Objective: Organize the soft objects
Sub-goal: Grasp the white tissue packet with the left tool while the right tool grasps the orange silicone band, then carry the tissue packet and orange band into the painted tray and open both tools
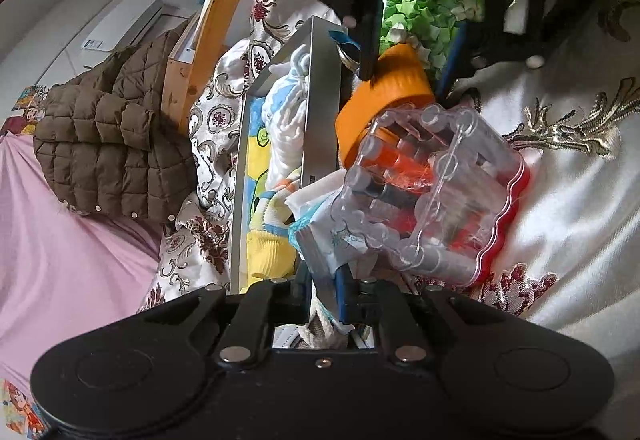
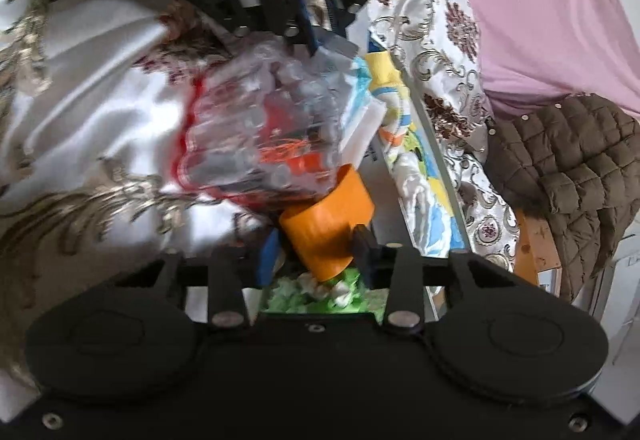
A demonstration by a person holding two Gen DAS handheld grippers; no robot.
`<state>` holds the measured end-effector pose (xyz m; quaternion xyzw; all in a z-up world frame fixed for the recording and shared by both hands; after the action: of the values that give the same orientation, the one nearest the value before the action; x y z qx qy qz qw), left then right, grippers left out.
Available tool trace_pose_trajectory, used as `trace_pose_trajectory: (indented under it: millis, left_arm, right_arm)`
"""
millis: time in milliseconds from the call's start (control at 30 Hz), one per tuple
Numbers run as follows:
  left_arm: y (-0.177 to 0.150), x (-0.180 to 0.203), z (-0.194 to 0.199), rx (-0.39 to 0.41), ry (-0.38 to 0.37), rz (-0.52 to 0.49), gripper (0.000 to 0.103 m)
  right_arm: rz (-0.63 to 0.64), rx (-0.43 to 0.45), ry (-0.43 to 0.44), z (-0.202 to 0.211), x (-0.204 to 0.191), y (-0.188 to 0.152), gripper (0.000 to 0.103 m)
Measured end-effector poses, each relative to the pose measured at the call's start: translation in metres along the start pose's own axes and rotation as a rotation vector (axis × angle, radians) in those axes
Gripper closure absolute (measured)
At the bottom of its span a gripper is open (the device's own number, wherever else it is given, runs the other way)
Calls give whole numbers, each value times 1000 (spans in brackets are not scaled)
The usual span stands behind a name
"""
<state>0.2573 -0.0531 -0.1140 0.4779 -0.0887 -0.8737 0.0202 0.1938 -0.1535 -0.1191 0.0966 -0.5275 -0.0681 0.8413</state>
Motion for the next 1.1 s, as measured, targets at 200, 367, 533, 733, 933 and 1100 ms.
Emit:
trace_pose_trajectory:
  millis: [200, 367, 533, 733, 933, 1100]
  left_arm:
    - [-2, -1, 0, 2, 4, 9, 91]
    - [-6, -4, 10, 7, 7, 27, 91]
    - [-7, -6, 26, 9, 26, 52, 91]
    - [-6, -11, 40, 6, 65, 73, 92]
    - [-8, -16, 48, -13, 115, 91, 92]
    - [-9, -24, 56, -19, 160, 120, 92]
  right_arm:
    - [-19, 0, 17, 0, 5, 0, 88]
    - [-99, -12, 58, 8, 17, -1, 89]
    - [-172, -35, 123, 21, 22, -5, 89]
    - [-225, -24, 105, 39, 32, -9, 94]
    - [-313, 0, 33, 54, 53, -7, 96]
    - [-368, 36, -15, 69, 65, -5, 96]
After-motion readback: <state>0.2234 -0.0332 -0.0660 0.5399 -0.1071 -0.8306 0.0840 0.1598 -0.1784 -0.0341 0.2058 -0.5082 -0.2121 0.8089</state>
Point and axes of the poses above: each gripper's, at about its wrist camera, not at the fingertips, and z roughly against the way its jaws point, x to its right, y to its top, the point moved 3 cm from there along -z, roughly the way its jaws point, and after that the axes turned 6 degrees about -y, right-handed, at the moved point
